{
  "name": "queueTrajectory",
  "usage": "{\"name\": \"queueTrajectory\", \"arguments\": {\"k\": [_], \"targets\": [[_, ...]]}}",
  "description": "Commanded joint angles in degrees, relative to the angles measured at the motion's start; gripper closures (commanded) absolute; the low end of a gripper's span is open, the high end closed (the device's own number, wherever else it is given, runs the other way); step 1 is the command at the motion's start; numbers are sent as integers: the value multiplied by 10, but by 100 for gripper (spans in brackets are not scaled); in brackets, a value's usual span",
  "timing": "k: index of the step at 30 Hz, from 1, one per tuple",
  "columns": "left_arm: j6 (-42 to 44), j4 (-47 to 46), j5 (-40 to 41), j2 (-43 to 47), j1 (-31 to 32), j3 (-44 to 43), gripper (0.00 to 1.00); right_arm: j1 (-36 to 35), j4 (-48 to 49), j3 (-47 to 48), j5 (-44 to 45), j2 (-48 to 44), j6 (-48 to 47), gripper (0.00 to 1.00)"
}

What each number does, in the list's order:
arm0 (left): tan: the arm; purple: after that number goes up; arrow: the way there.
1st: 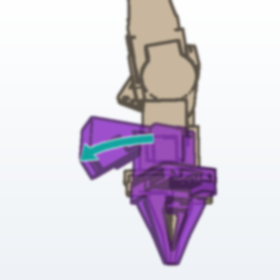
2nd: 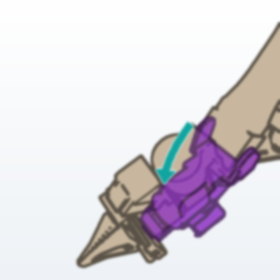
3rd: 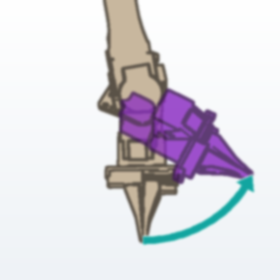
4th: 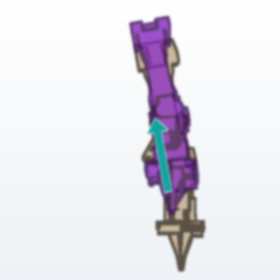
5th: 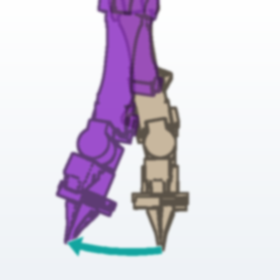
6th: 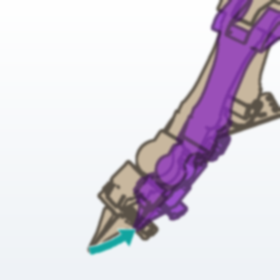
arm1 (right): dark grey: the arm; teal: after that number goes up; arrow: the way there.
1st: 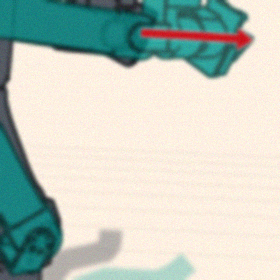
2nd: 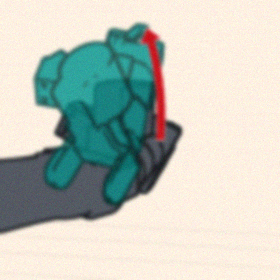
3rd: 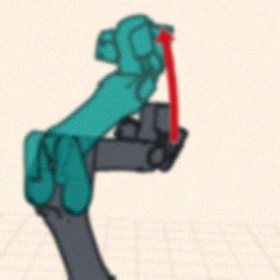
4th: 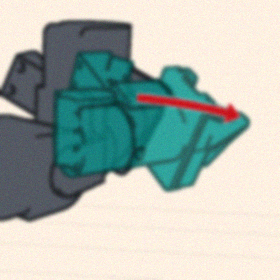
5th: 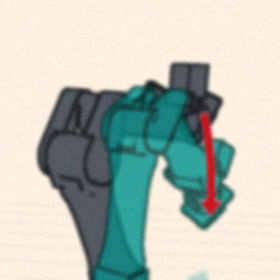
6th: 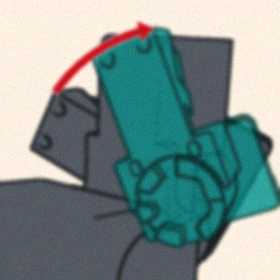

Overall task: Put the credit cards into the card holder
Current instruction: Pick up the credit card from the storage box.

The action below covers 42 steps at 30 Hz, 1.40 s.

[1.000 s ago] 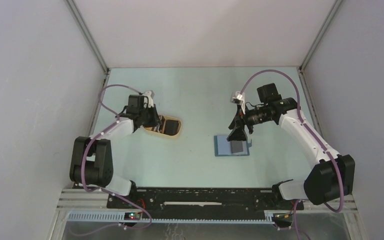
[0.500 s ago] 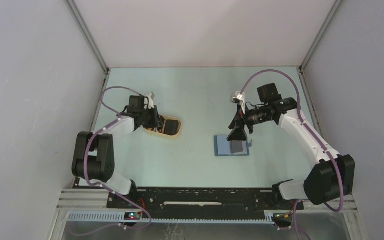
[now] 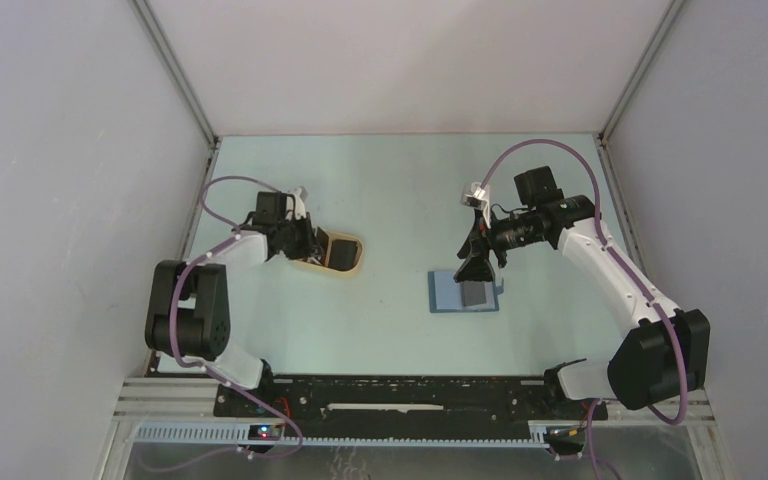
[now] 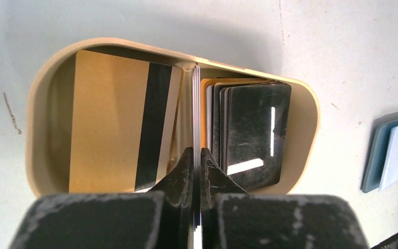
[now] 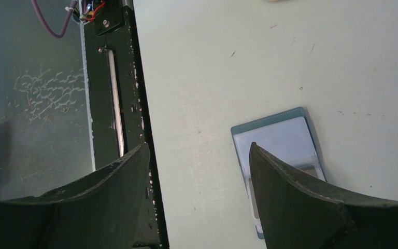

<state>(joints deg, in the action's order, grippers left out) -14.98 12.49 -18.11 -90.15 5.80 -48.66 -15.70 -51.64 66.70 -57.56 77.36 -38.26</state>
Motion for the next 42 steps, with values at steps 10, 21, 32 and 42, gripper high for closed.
{"name": "queueTrajectory", "arguments": {"k": [10, 21, 32, 42], "targets": [[-6, -24, -19, 30, -10, -6, 85, 5, -4, 4, -14, -6, -8, 21], [-8, -29, -18, 38, -11, 1, 83, 7, -5, 4, -15, -6, -9, 21], [-17, -39, -5, 60, -13, 11, 100, 8, -6, 4, -14, -6, -9, 21], [-14, -30, 55, 102, -14, 20, 61, 7, -6, 4, -16, -6, -10, 21]]}}
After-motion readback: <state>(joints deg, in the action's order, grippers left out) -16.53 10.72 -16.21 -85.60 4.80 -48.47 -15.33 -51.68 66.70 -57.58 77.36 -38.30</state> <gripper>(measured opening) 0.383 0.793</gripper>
